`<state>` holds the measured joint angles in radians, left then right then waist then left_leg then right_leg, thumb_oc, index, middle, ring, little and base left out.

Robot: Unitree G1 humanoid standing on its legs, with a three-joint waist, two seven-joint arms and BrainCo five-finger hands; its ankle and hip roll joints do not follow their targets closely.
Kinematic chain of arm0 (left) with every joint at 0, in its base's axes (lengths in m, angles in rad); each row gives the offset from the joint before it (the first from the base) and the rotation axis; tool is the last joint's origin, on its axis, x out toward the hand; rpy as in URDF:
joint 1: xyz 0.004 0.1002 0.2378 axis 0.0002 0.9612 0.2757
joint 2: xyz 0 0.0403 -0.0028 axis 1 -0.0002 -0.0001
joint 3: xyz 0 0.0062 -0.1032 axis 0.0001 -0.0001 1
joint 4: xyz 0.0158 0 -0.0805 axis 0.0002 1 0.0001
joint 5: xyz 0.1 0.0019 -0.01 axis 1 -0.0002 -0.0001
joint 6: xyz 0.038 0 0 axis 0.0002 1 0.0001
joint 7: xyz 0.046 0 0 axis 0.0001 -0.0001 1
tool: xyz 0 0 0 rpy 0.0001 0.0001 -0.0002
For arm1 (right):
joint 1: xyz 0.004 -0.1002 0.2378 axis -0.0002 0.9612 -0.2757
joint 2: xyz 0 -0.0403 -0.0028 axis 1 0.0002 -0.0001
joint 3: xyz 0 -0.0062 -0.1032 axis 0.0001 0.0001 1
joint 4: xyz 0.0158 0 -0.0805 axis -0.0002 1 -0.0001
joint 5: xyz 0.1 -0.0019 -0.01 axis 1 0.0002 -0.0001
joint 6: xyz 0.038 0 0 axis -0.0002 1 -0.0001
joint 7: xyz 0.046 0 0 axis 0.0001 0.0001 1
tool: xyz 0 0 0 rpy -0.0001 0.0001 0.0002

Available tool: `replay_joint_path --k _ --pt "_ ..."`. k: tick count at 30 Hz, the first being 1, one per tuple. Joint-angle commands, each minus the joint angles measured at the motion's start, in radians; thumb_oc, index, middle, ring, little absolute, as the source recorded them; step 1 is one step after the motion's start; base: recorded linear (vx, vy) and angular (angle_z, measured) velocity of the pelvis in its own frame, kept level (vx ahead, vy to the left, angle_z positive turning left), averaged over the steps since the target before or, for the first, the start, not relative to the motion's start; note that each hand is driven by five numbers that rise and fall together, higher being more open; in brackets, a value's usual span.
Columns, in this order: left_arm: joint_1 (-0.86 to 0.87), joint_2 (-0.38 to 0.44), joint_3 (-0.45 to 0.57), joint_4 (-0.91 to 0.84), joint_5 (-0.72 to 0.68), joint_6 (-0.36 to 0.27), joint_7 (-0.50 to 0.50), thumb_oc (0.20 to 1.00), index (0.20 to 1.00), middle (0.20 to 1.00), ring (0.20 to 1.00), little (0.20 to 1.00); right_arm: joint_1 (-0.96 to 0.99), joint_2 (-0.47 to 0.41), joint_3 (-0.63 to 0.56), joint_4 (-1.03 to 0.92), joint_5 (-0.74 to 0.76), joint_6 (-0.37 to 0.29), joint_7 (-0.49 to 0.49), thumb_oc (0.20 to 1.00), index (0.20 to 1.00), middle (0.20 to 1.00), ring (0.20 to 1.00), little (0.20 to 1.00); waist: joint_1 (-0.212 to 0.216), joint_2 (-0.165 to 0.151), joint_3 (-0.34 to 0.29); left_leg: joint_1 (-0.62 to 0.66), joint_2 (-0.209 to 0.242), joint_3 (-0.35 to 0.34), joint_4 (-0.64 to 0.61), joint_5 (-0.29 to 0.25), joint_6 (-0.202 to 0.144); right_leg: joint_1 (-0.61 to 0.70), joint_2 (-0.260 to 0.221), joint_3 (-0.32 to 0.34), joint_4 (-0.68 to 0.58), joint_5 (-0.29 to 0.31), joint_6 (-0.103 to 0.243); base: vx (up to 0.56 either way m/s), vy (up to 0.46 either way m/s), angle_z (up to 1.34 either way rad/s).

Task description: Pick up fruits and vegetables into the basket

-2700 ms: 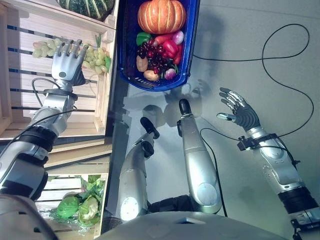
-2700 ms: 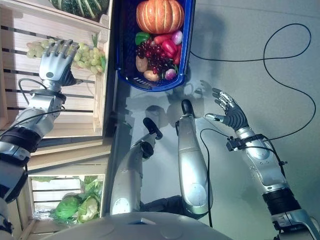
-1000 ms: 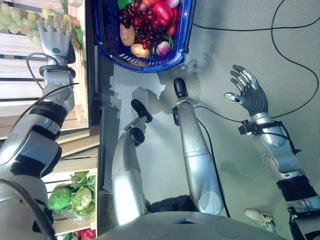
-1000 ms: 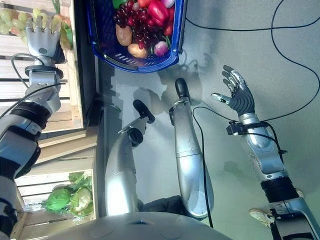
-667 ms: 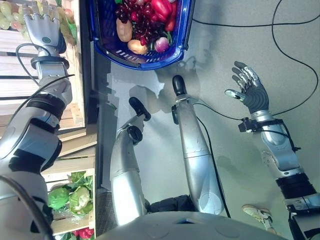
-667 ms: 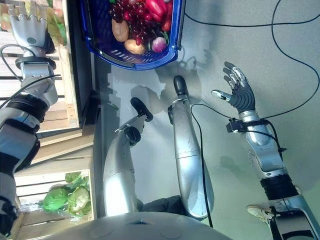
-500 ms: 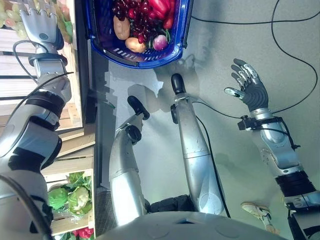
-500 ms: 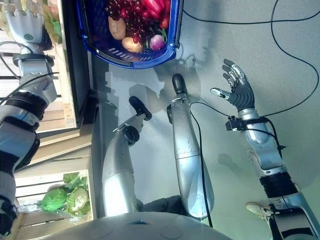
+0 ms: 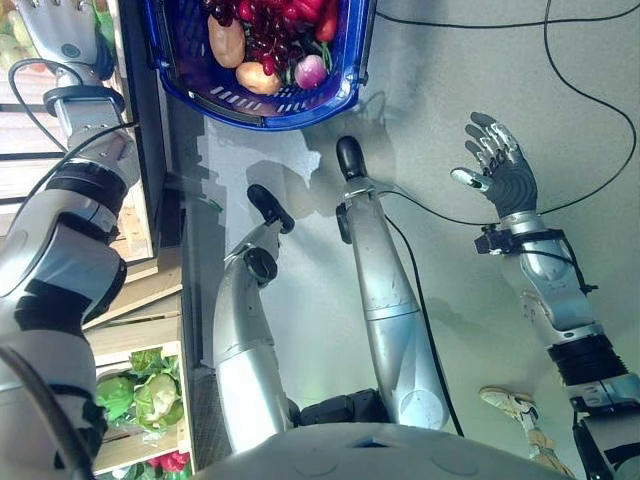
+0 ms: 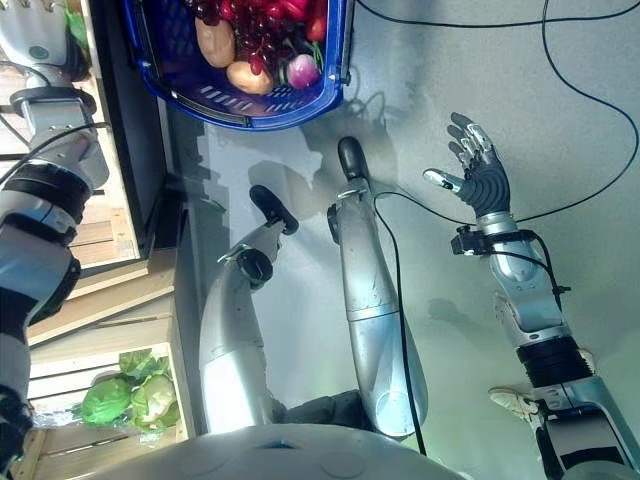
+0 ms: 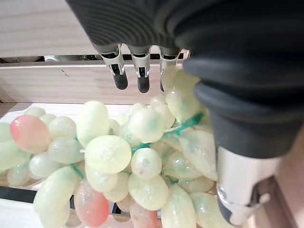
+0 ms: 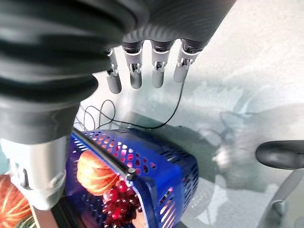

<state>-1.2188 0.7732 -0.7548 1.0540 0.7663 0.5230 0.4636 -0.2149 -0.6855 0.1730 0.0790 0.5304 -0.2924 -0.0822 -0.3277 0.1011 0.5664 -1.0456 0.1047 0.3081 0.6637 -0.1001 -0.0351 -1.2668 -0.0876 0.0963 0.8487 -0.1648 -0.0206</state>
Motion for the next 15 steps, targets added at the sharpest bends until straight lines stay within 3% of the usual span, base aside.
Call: replay_joint_path --k 1,7,9,15 --pt "0.013 0.027 -0.004 0.089 -0.026 0.064 -0.011 1.0 1.0 1.0 1.0 1.0 -0.009 0.002 0.03 -0.006 0.017 -0.066 -0.002 1.0 1.0 1.0 1.0 1.0 -0.026 -0.014 -0.046 -0.029 -0.034 0.0 0.053 -0.073 0.018 -0.009 0.082 -0.002 0.007 -0.005 0.049 0.0 0.0 0.0" --pt "0.012 0.026 -0.006 0.132 -0.087 0.089 -0.034 1.0 1.0 1.0 1.0 1.0 -0.021 0.003 0.022 0.004 0.018 -0.072 -0.006 1.0 1.0 1.0 1.0 1.0 -0.024 -0.019 -0.046 -0.049 -0.032 -0.007 0.057 -0.074 0.014 -0.026 0.084 -0.003 0.012 -0.007 0.049 0.0 -0.001 -0.01" --pt "0.018 0.029 -0.006 0.142 -0.1 0.088 -0.066 0.2 0.2 0.2 0.2 0.2 -0.02 0.0 0.017 0.005 0.02 -0.073 -0.007 1.0 1.0 1.0 1.0 1.0 -0.024 -0.02 -0.046 -0.052 -0.031 -0.008 0.061 -0.073 0.012 -0.027 0.082 -0.005 0.014 -0.007 0.049 0.0 -0.001 -0.02" --pt "0.06 0.029 0.011 0.162 -0.194 0.073 -0.075 0.2 0.2 0.2 0.2 0.2 -0.024 -0.013 -0.002 -0.002 0.012 -0.067 -0.011 1.0 1.0 1.0 1.0 1.0 -0.021 -0.019 -0.046 -0.045 -0.034 -0.01 0.061 -0.074 0.008 -0.02 0.08 -0.006 0.016 -0.012 0.047 0.0 0.0 0.0"
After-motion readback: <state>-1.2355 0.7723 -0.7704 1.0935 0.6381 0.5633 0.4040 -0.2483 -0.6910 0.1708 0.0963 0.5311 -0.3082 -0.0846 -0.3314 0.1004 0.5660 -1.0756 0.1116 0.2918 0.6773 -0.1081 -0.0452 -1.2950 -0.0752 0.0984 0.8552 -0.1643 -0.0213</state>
